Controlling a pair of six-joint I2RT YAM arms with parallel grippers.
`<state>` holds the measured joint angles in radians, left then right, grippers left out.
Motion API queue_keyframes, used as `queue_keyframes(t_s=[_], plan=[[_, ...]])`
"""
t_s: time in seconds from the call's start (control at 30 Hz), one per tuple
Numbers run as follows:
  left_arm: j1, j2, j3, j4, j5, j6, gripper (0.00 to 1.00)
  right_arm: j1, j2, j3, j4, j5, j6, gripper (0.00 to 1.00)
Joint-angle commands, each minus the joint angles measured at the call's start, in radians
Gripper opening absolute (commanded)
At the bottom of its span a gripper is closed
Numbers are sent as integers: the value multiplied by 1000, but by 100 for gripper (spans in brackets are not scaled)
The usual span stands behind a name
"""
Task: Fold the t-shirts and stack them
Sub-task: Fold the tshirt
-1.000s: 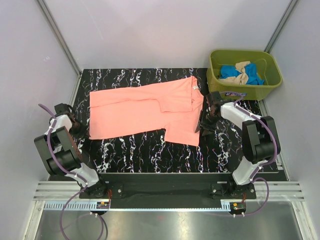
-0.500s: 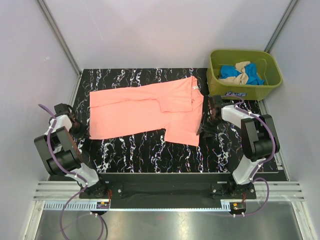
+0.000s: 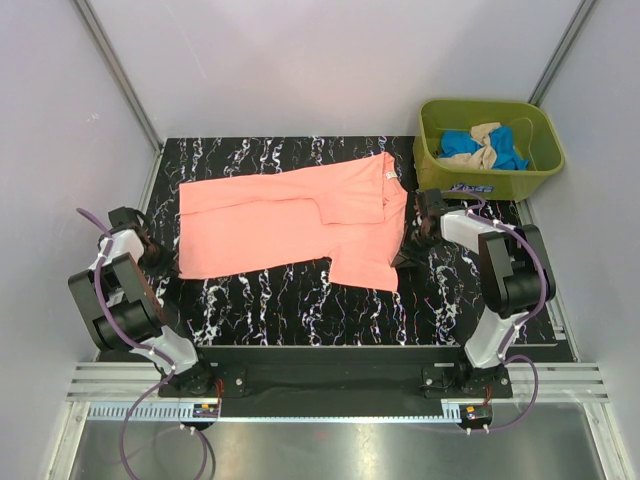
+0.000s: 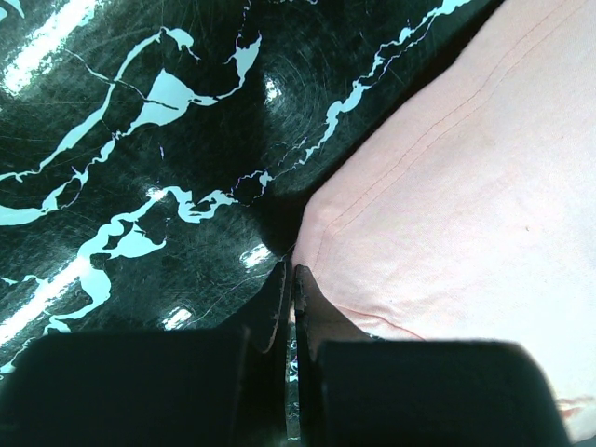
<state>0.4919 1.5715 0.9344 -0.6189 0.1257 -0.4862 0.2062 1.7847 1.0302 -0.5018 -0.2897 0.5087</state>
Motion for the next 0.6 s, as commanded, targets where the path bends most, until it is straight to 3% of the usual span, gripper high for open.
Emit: queue_keyframes(t_s=[0.0, 0.03, 0.07, 0.27, 0.57], plan=[[10, -47, 20, 2, 18, 8, 0, -2, 18, 11, 31, 15, 4, 13], [8, -50, 18, 1, 15, 6, 0, -2, 6, 2, 25, 23, 7, 3], [11, -51, 18, 1, 14, 1, 0, -2, -7, -1, 20, 29, 10, 0], [30, -90, -15, -21, -29, -21, 0, -2, -149, -50, -105, 95, 10, 0], [50, -208, -106, -67, -73, -57, 0, -1, -384, -167, -228, 46, 31, 0]])
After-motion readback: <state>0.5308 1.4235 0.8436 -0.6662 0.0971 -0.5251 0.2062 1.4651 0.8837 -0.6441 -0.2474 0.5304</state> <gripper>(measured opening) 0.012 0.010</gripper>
